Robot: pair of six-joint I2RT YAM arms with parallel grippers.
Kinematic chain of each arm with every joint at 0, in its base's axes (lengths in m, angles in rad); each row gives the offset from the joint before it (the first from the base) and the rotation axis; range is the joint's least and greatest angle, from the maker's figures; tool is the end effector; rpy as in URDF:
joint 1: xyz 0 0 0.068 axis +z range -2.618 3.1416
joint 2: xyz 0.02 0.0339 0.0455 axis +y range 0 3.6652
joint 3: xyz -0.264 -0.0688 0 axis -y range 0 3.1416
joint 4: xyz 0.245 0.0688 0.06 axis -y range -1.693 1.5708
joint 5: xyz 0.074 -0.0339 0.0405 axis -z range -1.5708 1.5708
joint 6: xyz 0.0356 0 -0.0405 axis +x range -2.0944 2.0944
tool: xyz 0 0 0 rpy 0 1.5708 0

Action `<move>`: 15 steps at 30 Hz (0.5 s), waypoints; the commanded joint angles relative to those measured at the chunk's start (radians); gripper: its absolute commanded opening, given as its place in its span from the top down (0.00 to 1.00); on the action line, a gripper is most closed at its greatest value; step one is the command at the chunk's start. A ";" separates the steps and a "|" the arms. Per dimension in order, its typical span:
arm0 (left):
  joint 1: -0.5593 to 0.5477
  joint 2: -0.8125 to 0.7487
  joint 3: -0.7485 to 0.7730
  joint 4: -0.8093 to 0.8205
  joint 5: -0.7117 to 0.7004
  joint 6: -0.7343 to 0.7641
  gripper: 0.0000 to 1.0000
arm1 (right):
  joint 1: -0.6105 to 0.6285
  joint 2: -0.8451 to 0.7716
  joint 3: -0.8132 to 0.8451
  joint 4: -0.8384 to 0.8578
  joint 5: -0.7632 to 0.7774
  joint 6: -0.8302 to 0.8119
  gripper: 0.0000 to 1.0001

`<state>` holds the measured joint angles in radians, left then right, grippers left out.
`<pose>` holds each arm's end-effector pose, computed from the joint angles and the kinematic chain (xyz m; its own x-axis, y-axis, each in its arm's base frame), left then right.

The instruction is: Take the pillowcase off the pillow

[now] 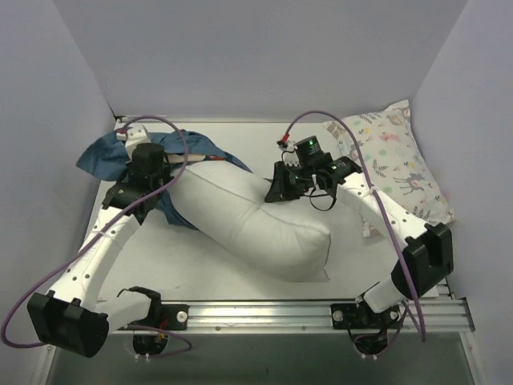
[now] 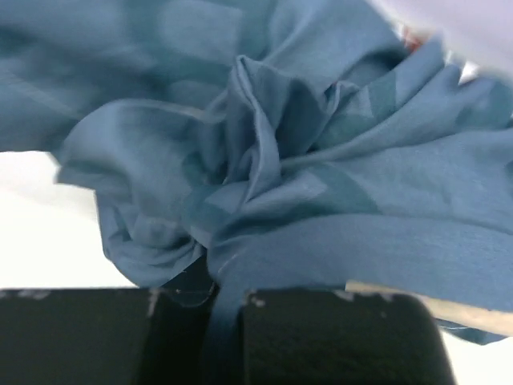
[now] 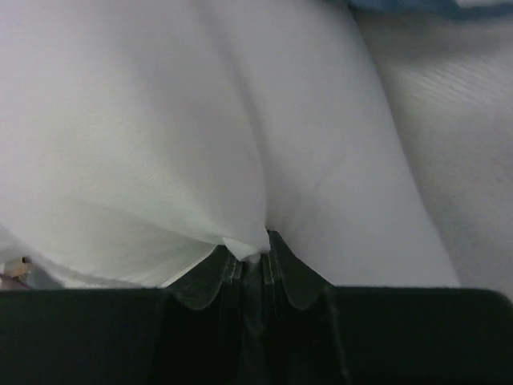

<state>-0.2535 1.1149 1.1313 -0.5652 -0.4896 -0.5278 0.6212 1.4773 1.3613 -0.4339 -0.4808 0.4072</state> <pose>0.2343 -0.0434 0.3596 -0.3521 -0.3679 -0.8606 -0.3987 0.8909 -0.2177 0.2634 0.2087 0.3524 -0.7216 -0.0846 -0.6871 -0.6000 0.5718 0.5596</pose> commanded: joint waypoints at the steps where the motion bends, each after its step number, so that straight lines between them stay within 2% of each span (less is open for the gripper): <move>1: -0.091 0.054 -0.039 0.042 -0.073 0.012 1.00 | -0.109 0.081 -0.106 0.061 0.025 0.053 0.91; 2: -0.101 0.074 -0.041 0.045 -0.073 0.009 1.00 | -0.118 0.086 -0.117 0.057 0.077 0.050 0.82; 3: -0.104 0.092 -0.042 0.050 -0.067 0.005 1.00 | -0.132 0.084 -0.128 0.054 0.115 0.050 0.60; 6: -0.125 0.169 -0.015 0.060 -0.052 0.003 1.00 | -0.166 0.057 -0.111 0.035 0.194 0.039 0.34; 10: -0.167 0.262 0.062 0.047 -0.063 0.008 1.00 | -0.210 0.014 -0.003 -0.029 0.237 0.013 0.20; 11: -0.179 0.279 0.097 0.039 -0.063 0.006 1.00 | -0.209 0.002 0.019 -0.037 0.272 0.009 0.13; 15: -0.199 0.358 0.153 0.024 -0.061 -0.003 1.00 | -0.172 -0.069 0.099 -0.045 0.336 -0.044 0.07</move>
<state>-0.4263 1.4059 1.2591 -0.4583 -0.5941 -0.5270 0.4217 1.4940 1.3785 -0.4431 -0.2661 0.4217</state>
